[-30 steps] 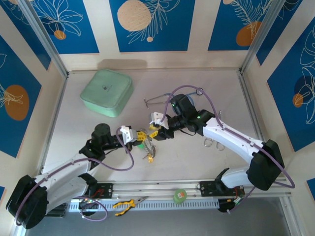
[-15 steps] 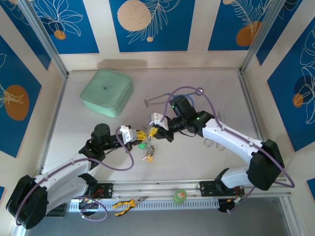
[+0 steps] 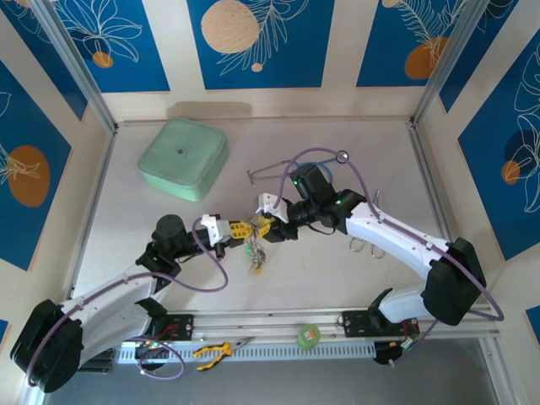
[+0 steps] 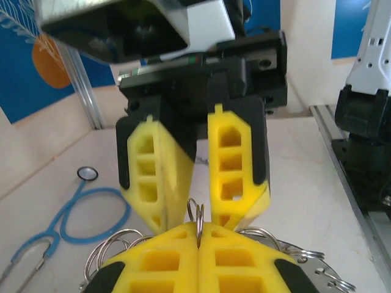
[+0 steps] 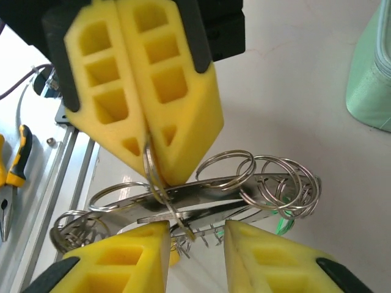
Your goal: Put the keys on the keyring
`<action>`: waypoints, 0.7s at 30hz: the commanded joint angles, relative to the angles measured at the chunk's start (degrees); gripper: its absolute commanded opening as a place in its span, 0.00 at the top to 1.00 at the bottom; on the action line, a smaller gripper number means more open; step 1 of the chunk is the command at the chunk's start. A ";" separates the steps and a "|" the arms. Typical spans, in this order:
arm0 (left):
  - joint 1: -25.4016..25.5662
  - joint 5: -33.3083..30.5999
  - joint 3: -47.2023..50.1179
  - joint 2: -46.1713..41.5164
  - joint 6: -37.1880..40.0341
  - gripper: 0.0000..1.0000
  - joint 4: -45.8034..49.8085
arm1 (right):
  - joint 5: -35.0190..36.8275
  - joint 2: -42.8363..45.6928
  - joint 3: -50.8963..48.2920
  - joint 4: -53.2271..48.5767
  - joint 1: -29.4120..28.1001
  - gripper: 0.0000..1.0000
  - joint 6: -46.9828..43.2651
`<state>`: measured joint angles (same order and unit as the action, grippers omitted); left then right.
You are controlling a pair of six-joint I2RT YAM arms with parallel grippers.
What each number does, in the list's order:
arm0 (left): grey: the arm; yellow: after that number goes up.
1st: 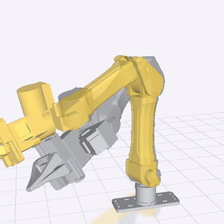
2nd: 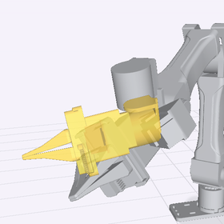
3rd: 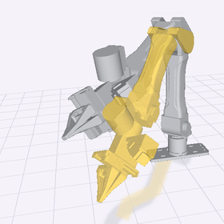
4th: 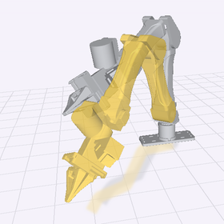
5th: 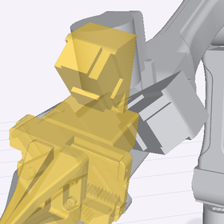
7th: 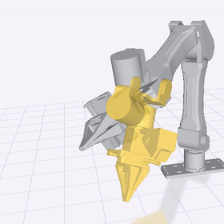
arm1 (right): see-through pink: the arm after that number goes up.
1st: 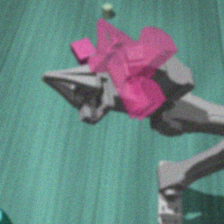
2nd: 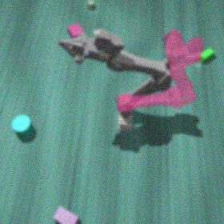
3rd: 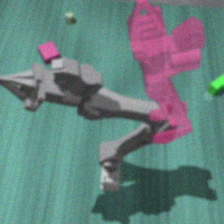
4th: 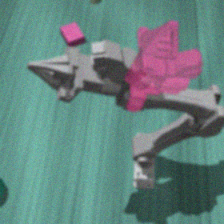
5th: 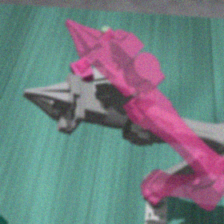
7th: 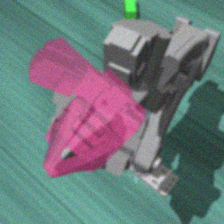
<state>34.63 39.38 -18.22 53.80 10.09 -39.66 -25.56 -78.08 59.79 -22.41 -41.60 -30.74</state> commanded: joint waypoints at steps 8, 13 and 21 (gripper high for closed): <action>0.43 2.43 3.86 7.29 -6.58 1.00 -19.73 | -5.32 6.35 -7.62 10.67 1.61 0.67 0.68; 0.41 3.72 4.51 11.82 -9.37 1.00 -27.27 | -5.77 7.07 -11.59 16.63 1.36 0.67 1.30; 0.43 5.09 4.25 9.48 -7.92 1.00 -23.44 | -4.46 5.91 -11.47 18.49 1.26 0.71 2.42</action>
<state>34.63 42.02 -13.58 65.69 1.80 -61.04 -28.91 -71.90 48.16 -5.50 -40.21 -29.04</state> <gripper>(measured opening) 0.040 0.293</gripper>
